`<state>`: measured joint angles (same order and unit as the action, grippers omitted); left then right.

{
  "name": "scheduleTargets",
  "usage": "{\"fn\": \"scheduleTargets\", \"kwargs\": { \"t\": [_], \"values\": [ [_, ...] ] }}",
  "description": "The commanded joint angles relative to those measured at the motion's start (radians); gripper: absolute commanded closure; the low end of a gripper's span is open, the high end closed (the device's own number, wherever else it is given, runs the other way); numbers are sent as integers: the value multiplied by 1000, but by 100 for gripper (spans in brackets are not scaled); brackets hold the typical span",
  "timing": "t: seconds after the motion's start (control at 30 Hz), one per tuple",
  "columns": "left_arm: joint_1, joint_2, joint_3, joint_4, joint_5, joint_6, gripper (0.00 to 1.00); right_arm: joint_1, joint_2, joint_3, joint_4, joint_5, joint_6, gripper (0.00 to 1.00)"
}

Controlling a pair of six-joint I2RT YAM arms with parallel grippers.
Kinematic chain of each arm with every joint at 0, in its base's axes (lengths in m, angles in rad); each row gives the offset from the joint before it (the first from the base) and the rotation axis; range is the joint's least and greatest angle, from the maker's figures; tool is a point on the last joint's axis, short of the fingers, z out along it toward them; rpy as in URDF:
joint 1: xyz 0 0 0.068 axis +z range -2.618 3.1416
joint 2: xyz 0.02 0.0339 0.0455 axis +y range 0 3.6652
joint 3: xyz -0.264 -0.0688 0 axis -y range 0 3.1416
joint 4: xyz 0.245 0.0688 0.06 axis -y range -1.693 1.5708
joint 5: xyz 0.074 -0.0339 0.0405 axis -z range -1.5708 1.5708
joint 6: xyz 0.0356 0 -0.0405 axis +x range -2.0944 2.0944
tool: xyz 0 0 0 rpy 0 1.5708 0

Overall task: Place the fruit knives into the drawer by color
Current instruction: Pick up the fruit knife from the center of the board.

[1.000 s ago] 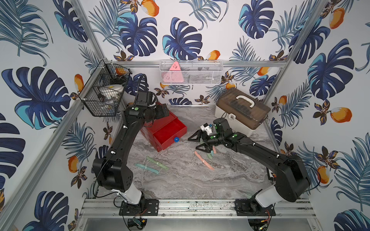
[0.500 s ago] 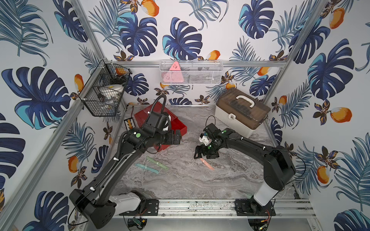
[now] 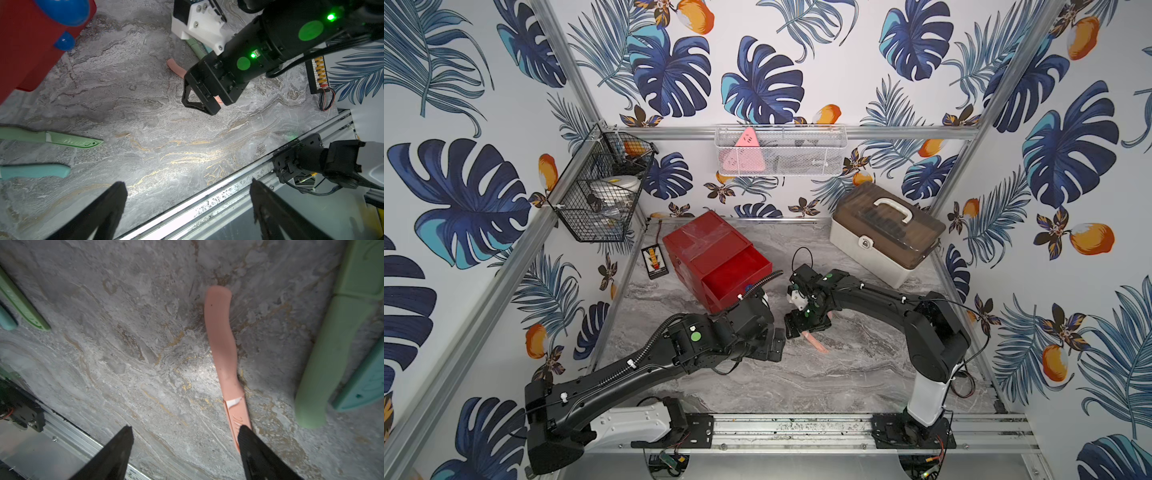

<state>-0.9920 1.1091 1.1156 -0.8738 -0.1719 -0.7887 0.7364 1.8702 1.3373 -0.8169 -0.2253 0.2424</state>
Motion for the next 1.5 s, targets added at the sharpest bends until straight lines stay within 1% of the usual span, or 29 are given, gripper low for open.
{"fn": "scheduleTargets", "kwargs": {
  "t": [0.0, 0.2, 0.3, 0.5, 0.67, 0.8, 0.93, 1.0, 1.1, 1.2, 1.27, 1.33, 1.37, 1.43, 1.47],
  "values": [
    [-11, 11, 7, 37, -54, -33, 1, 9, 13, 3, -23, 65, -21, 19],
    [-11, -8, -37, 70, -48, -40, 1, 16, 47, 11, -13, 97, -47, 20],
    [-11, -9, -49, 68, -48, -46, 1, 21, 67, 23, -16, 110, -58, 26],
    [-11, -23, -71, 82, -53, -58, 1, 27, 87, 23, -3, 127, -68, 27],
    [-11, -33, -89, 86, -57, -71, 1, 43, 89, 17, 5, 170, -64, 32],
    [-11, -49, -110, 95, -57, -89, 1, 53, 109, 18, 13, 210, -66, 41],
    [-11, -66, -131, 98, -61, -105, 1, 58, 126, 33, 18, 236, -59, 46],
    [-11, -75, -138, 102, -61, -110, 1, 58, 132, 36, 26, 246, -55, 52],
    [-11, -87, -150, 104, -61, -122, 1, 60, 151, 52, 37, 260, -54, 55],
    [-11, -92, -157, 104, -61, -130, 1, 60, 189, 79, 21, 272, -49, 63],
    [-11, -94, -158, 106, -63, -133, 1, 60, 193, 83, 22, 275, -44, 65],
    [-11, -94, -159, 108, -64, -136, 1, 60, 199, 87, 21, 277, -40, 70],
    [-11, -95, -161, 108, -66, -137, 1, 60, 203, 90, 16, 281, -37, 75],
    [-11, -94, -163, 111, -67, -139, 1, 60, 215, 95, 9, 283, -33, 78],
    [-11, -94, -163, 113, -67, -139, 1, 60, 222, 99, 2, 286, -31, 82]
  ]
}}
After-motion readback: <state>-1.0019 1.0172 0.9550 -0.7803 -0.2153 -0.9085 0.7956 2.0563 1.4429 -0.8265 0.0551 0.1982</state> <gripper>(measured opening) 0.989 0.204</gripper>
